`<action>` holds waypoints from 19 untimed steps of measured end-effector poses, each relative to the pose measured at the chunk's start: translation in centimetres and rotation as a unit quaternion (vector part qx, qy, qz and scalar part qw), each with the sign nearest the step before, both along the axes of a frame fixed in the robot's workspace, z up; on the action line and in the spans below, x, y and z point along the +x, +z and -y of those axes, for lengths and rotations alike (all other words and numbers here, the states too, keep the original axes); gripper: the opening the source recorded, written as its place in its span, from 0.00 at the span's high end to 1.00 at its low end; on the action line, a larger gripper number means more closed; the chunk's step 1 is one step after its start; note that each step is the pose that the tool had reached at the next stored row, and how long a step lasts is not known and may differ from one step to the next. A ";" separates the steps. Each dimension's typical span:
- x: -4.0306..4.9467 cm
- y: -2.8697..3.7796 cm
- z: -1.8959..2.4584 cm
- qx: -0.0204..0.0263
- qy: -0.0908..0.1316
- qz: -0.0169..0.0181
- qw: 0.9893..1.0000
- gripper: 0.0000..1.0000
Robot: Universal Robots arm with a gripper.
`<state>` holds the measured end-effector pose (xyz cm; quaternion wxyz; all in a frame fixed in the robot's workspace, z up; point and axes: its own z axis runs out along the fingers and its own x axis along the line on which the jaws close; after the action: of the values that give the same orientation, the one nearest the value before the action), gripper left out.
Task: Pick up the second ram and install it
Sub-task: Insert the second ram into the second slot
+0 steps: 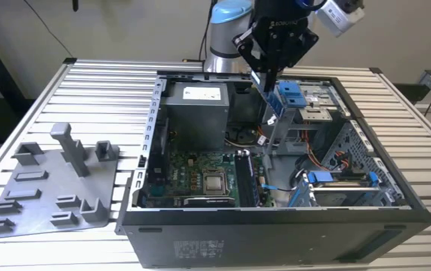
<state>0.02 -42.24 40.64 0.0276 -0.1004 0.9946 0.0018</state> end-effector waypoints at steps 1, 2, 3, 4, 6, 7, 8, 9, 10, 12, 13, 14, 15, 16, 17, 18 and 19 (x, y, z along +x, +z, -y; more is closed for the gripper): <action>0.00 -0.05 0.00 0.000 -0.007 0.000 1.000 0.86; 0.00 -0.09 0.00 0.000 -0.015 0.000 1.000 0.86; 0.00 -0.15 0.00 0.000 -0.023 0.000 1.000 0.86; 0.00 -0.20 0.00 0.000 -0.031 0.000 1.000 0.86; 0.00 -0.32 0.00 0.000 -0.047 0.000 0.999 0.86; 0.00 -0.39 0.00 0.000 -0.055 0.000 0.999 0.86; 0.00 -0.45 0.00 0.000 -0.062 0.000 0.998 0.86; 0.00 -0.50 0.00 0.000 -0.069 0.000 0.998 0.86; 0.00 -0.56 0.01 0.000 -0.075 0.000 0.997 0.86; 0.00 -0.65 0.01 0.000 -0.085 -0.003 0.996 0.86; 0.00 -0.68 0.01 -0.001 -0.089 -0.004 0.996 0.86; 0.00 -0.71 0.02 -0.001 -0.091 -0.006 0.996 0.86; 0.00 -0.74 0.03 -0.001 -0.094 -0.008 0.996 0.86; 0.00 -0.75 0.06 -0.002 -0.096 -0.010 0.995 0.86; 0.00 -0.76 0.11 -0.003 -0.099 -0.011 0.995 0.86; 0.00 -0.78 0.13 -0.003 -0.101 -0.012 0.995 0.86; -0.01 -0.81 0.14 -0.004 -0.104 -0.012 0.995 0.86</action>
<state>0.01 -42.37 39.83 0.0152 0.0035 0.9999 -0.0039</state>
